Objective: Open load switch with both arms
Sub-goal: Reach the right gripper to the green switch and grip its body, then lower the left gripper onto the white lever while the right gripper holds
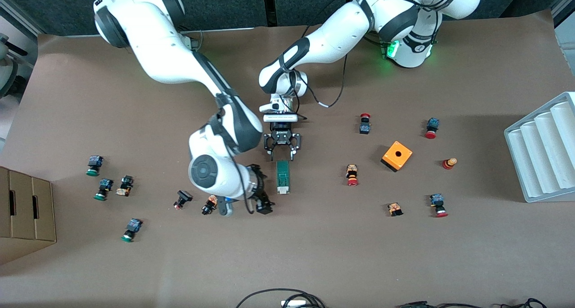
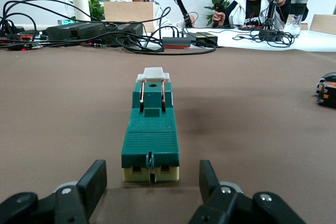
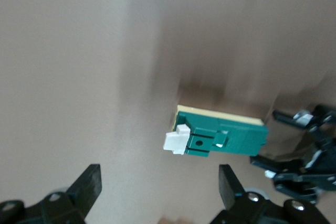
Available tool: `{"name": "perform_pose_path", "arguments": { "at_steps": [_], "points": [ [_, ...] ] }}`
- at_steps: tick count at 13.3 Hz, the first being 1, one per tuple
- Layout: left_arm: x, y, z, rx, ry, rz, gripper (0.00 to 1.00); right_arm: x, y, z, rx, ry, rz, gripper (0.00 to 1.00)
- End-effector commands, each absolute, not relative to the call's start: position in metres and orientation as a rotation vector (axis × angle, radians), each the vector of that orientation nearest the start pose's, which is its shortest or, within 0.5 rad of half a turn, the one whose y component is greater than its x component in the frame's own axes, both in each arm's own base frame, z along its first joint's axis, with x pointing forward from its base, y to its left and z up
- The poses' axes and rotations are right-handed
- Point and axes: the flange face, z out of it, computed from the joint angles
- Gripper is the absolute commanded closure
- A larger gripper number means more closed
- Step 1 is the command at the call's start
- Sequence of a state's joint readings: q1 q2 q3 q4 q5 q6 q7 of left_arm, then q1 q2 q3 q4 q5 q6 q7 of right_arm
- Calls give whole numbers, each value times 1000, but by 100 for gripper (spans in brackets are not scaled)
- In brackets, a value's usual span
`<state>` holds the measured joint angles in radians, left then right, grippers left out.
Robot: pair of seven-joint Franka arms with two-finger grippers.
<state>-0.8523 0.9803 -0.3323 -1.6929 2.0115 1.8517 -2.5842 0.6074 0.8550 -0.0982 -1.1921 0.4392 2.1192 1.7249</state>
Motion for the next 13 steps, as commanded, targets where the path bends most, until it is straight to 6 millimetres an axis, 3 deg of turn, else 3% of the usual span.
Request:
{"name": "perform_pose_path", "arguments": {
  "at_steps": [1, 5, 9, 13],
  "points": [
    [323, -561, 52, -2530, -12, -1920, 20, 650, 436, 248, -2113, 1976, 351, 0],
    [323, -561, 52, -2530, -12, -1920, 20, 642, 445, 226, -2072, 2062, 355, 5],
    [323, -561, 52, -2530, -10, -1921, 20, 642, 442, 218, -2042, 2090, 405, 14],
    [323, -562, 52, -2528, 6, -1932, 20, 639, 442, 216, -2065, 2101, 422, 16]
  ]
}}
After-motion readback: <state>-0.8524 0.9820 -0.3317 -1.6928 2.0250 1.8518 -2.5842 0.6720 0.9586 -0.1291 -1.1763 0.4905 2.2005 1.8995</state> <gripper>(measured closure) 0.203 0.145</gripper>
